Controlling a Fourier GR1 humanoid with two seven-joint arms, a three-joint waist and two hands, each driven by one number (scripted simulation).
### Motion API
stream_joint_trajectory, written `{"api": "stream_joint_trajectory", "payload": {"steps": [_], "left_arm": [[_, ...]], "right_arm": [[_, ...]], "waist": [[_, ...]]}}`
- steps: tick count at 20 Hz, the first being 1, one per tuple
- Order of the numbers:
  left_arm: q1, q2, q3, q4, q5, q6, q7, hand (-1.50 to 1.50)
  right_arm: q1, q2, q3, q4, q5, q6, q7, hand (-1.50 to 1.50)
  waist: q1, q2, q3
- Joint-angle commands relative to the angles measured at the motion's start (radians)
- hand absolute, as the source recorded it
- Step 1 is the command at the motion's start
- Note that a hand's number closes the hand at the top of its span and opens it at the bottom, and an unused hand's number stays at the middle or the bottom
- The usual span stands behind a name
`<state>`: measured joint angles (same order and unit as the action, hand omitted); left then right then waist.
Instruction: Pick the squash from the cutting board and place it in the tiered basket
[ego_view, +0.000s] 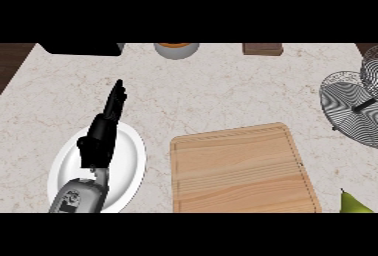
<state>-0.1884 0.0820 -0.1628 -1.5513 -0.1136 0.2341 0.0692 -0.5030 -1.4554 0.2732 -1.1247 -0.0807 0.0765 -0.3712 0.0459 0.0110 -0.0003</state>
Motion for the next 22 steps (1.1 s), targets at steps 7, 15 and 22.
{"api": "stream_joint_trajectory", "payload": {"steps": [7, 15, 22], "left_arm": [[0.019, 0.022, 0.035, -0.011, 0.028, -0.034, -0.022, 0.0], [0.048, 0.012, 0.017, -0.003, 0.002, -0.025, -0.044, 0.0], [0.008, -0.004, 0.033, 0.011, 0.005, -0.012, -0.03, 0.0]], "right_arm": [[-0.178, 0.251, -0.017, 0.237, -0.01, 0.231, 0.097, -1.5], [-0.307, 0.309, -0.188, 0.493, -0.154, 0.334, 0.126, -1.5], [-0.332, 0.169, -0.294, 0.79, -0.178, 0.454, 0.117, -1.5]], "waist": [[-0.006, -0.003, 0.0], [-0.013, -0.005, 0.001], [-0.011, 0.004, 0.004]]}}
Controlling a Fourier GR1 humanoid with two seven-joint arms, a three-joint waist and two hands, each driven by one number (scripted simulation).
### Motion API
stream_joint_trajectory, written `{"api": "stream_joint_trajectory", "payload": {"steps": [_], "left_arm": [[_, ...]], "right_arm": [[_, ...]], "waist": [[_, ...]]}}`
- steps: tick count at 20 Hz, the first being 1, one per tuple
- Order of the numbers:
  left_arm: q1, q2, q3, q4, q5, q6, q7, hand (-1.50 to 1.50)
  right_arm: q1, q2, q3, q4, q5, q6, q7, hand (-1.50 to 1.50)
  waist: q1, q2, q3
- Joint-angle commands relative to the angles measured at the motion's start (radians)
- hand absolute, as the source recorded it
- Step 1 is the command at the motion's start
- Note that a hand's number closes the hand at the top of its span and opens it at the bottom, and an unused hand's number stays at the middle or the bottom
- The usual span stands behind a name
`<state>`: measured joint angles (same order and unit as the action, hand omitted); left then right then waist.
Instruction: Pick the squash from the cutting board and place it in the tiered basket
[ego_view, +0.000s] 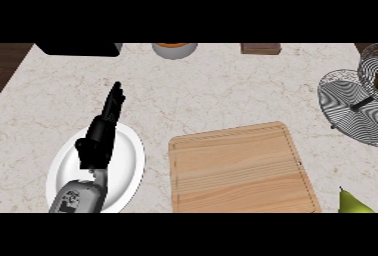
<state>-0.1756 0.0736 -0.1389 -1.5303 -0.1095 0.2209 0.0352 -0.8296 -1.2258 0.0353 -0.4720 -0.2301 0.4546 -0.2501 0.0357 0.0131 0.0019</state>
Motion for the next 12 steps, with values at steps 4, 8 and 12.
{"api": "stream_joint_trajectory", "payload": {"steps": [4, 8, 12], "left_arm": [[-0.001, -0.008, 0.003, 0.01, 0.0, 0.002, -0.012, 0.0], [0.022, -0.025, -0.03, -0.026, -0.021, 0.016, -0.018, 0.0], [0.027, -0.005, 0.012, -0.019, 0.003, 0.011, -0.021, 0.0]], "right_arm": [[0.009, -0.109, -0.107, 0.259, -0.064, 0.157, -0.017, -1.5], [0.09, -0.118, -0.114, 0.315, -0.055, 0.196, -0.13, -1.5], [0.173, -0.127, -0.129, 0.349, -0.064, 0.275, -0.25, -1.5]], "waist": [[0.001, 0.01, 0.004], [0.001, 0.011, 0.01], [-0.025, 0.008, 0.014]]}}
